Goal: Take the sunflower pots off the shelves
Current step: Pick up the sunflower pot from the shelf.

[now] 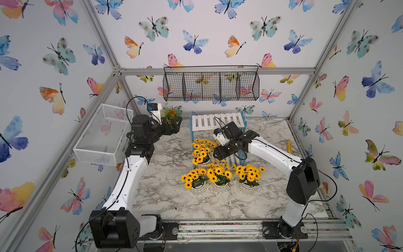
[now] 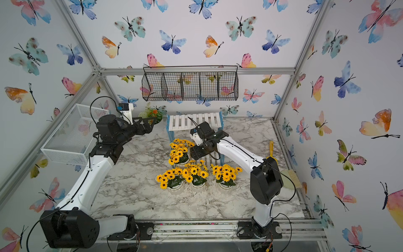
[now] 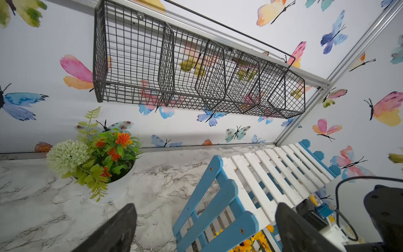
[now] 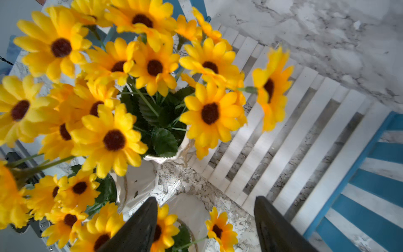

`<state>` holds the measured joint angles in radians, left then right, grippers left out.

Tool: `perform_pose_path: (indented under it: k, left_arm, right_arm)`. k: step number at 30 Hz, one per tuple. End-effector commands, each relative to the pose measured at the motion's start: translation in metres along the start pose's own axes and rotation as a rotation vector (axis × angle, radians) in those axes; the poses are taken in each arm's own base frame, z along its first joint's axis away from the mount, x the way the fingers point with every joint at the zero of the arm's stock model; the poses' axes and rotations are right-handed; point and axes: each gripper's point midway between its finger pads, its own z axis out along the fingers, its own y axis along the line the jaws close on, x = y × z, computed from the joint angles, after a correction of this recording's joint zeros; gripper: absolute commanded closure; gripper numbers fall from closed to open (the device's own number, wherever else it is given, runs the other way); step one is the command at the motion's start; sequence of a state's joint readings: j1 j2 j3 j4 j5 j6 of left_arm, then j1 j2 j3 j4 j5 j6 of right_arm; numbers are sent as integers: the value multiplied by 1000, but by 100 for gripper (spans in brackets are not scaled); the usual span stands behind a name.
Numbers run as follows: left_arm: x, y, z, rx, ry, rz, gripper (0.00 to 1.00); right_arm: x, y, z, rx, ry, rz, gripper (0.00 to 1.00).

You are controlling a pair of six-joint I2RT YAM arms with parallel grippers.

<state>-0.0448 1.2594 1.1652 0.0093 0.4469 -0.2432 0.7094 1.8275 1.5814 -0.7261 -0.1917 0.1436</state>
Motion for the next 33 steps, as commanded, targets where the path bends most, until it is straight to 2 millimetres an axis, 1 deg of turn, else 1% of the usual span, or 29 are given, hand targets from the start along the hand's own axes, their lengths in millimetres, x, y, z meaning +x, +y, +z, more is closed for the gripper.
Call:
perform_pose_path:
  k: [1, 3, 7, 9, 14, 22, 33]
  left_arm:
    - [-19, -6, 2, 38, -62, 48, 2]
    - [-21, -5, 5, 38, -66, 53, 2]
    - [-21, -4, 8, 42, -77, 61, 2]
    - [-21, -3, 9, 41, -76, 63, 2]
    - [-22, -4, 7, 41, -80, 68, 2]
    - [-24, -6, 3, 43, -88, 69, 2]
    - [-22, -6, 2, 42, -86, 70, 2]
  right_arm:
    - [-8, 2, 6, -21, -15, 52, 28]
    - [-6, -2, 12, -8, -2, 64, 28]
    - [-8, -3, 20, -6, -3, 85, 29]
    - [-11, -4, 20, -1, -7, 93, 29]
    - [-17, -2, 20, -5, -39, 116, 29]
    - [-19, 5, 36, 9, -48, 147, 29]
    - [-19, 1, 54, 31, -43, 169, 30]
